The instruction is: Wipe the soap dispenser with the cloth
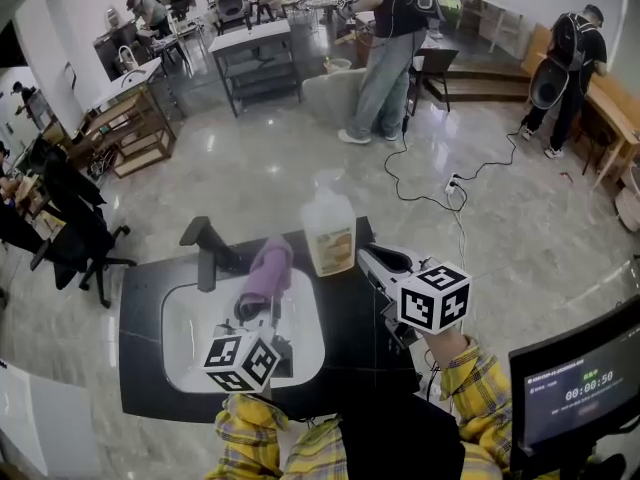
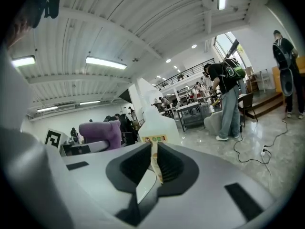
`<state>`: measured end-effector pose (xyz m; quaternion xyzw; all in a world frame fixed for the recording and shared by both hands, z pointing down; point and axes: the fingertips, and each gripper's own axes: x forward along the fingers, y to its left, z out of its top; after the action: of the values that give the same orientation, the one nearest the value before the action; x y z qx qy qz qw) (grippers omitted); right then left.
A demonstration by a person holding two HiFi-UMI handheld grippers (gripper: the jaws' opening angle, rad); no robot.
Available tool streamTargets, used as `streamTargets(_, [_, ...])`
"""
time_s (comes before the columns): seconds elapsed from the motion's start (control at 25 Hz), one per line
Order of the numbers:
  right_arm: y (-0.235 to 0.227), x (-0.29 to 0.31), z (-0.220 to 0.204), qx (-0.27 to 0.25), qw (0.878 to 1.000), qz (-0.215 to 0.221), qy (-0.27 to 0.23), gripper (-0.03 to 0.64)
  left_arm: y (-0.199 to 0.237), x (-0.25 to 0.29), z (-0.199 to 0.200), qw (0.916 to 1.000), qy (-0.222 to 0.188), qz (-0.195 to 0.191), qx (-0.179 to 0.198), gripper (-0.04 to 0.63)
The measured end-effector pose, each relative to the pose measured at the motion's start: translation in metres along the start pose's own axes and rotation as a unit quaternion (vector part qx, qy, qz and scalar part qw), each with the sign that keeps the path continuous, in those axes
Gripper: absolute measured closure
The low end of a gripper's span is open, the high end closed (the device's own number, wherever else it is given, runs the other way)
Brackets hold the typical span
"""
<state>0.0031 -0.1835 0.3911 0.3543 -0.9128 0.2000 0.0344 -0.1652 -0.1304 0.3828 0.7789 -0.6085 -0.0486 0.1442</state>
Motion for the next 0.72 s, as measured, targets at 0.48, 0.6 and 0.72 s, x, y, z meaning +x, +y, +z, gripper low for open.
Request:
streamTargets(0.48, [0.01,-0.011,-0.009,0.004,1.0,-0.011,-0.002,0.611,0.006,-0.014,-0.015,0.9997,0.018,0.012,-0.004,0.523])
streamTargets(0.6, [0.0,-0.015,-0.005,-0.004,1.0,-0.013,0.0,0.611,0.001,-0.008,-0.017,0.9995,0.021,0.02,-0.011,0.523])
streamTargets(0.72, [0.002,-0.017,-0.006,-0.011,1.0,-0.017,0.003,0.612,0.002,-0.012,-0.017,0.9994,0.02,0.023,-0.015,0.523])
